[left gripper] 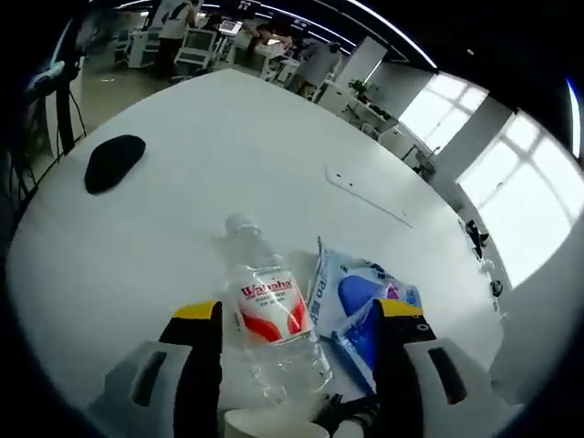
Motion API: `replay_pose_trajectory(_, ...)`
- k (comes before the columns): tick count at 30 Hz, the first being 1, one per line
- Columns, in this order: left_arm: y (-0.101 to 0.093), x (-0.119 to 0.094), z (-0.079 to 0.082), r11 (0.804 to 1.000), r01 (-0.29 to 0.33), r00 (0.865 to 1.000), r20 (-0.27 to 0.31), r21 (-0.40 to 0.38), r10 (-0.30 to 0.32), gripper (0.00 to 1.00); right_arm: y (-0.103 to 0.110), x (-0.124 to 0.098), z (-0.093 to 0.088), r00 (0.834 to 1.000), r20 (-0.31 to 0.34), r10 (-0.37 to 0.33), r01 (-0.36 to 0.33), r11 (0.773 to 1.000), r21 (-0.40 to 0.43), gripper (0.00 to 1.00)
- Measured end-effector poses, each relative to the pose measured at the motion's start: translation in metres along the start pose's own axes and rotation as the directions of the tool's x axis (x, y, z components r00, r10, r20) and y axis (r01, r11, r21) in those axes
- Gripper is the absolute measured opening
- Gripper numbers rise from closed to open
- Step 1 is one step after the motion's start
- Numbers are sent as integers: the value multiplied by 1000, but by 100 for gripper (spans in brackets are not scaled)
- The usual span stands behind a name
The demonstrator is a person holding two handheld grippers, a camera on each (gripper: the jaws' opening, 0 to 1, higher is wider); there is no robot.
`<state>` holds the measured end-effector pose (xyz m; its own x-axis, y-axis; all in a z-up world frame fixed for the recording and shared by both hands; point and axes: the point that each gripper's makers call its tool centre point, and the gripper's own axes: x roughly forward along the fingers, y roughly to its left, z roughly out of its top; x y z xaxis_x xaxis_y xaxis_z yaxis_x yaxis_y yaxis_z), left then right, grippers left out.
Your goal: Arrange the tabletop items into an orderly group along one side of the table until the central work area is clear of visible clutter.
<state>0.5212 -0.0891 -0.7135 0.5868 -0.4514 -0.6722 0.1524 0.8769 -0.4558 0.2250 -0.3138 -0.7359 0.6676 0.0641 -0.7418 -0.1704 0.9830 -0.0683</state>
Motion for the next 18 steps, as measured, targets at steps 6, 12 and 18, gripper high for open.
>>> replay_pose_trajectory(6,9,9,-8,1000,-29,999,-37,6,30,65,0,0,-3,1000,-16,-2,2,1000,2,26)
replay_pose_trajectory(12,13,17,-14,998,-48,997,-60,46,51,64,0,1,-5,1000,-28,0,-1,1000,-10,24)
replay_pose_trajectory(18,15,24,-15,999,-46,997,-69,-2,46,64,0,1,-6,999,-37,-2,1,1000,-15,23)
